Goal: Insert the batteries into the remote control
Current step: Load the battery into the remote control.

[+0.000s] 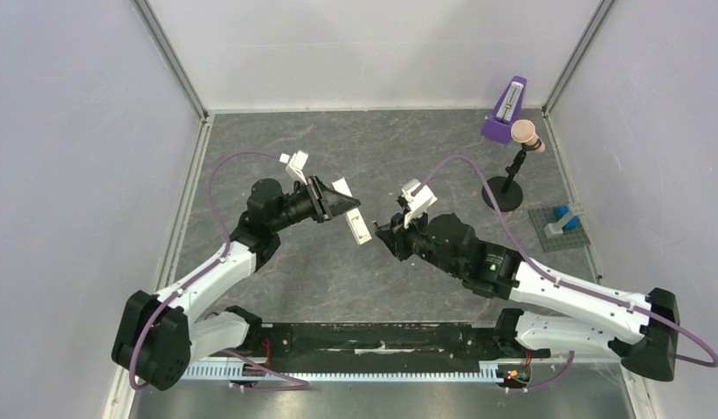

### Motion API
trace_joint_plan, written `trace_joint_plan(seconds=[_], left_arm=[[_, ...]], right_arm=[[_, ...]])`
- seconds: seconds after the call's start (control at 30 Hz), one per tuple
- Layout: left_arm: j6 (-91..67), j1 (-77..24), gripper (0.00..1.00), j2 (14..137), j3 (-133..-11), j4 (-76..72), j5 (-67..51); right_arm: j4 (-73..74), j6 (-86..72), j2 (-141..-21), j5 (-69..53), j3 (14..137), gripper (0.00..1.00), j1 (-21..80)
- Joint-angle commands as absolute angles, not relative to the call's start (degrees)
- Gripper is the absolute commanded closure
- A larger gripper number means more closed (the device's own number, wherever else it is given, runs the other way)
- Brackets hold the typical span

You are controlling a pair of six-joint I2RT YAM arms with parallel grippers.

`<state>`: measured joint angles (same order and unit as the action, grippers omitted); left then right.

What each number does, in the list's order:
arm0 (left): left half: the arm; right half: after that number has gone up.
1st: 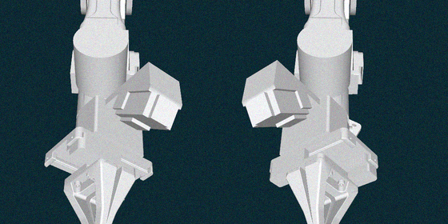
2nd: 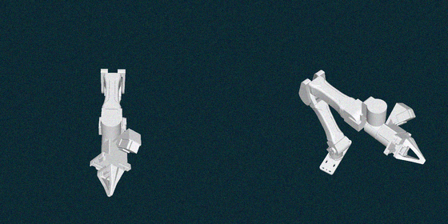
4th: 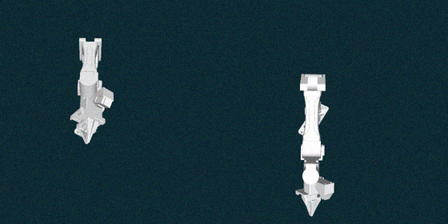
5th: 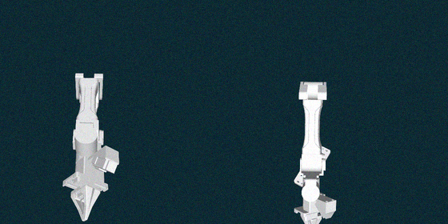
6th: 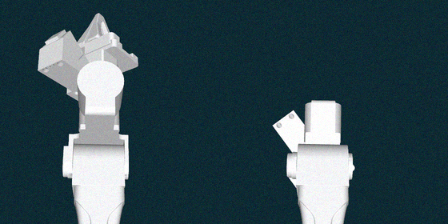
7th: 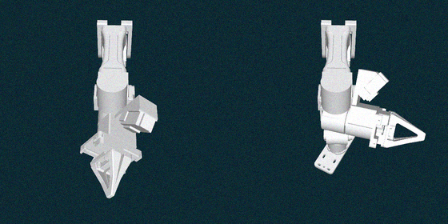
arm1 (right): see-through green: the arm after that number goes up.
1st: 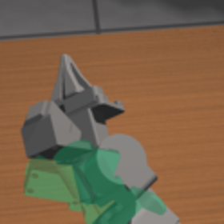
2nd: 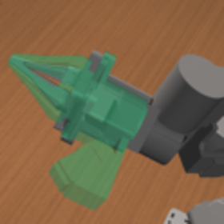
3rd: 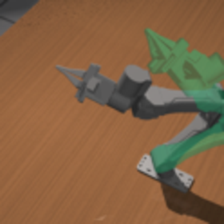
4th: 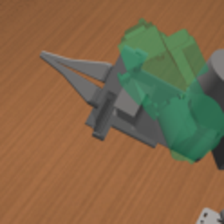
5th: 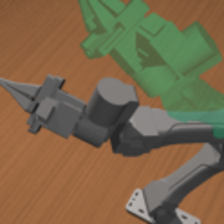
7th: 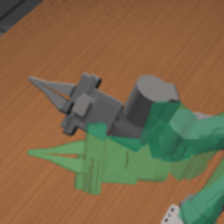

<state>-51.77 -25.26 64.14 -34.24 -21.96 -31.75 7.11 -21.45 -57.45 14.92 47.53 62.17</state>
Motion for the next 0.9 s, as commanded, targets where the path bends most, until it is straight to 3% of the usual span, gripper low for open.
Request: trace_joint_plan(seconds=[0.0, 0.13, 0.47, 0.87], left_arm=[[-54.5, -25.6, 0.98, 64.1, -34.8, -30.5, -36.8], [-54.6, -25.9, 0.98, 64.3, -34.3, -30.7, -36.3], [-61.2, -26.4, 0.98, 69.1, -33.8, -28.6, -35.4], [-58.2, -26.6, 0.98, 69.3, -33.4, -25.6, -31.4]], right_arm=[[-1.6, -16.9, -55.7, 12.4, 44.2, 0.85, 62.2], [-0.4, -17.0, -57.1, 12.3, 45.9, 0.84, 62.3], [20.6, -28.1, -68.8, 15.9, 62.1, 0.84, 61.3], [34.5, -31.1, -77.7, 7.7, 71.8, 0.83, 56.3]])
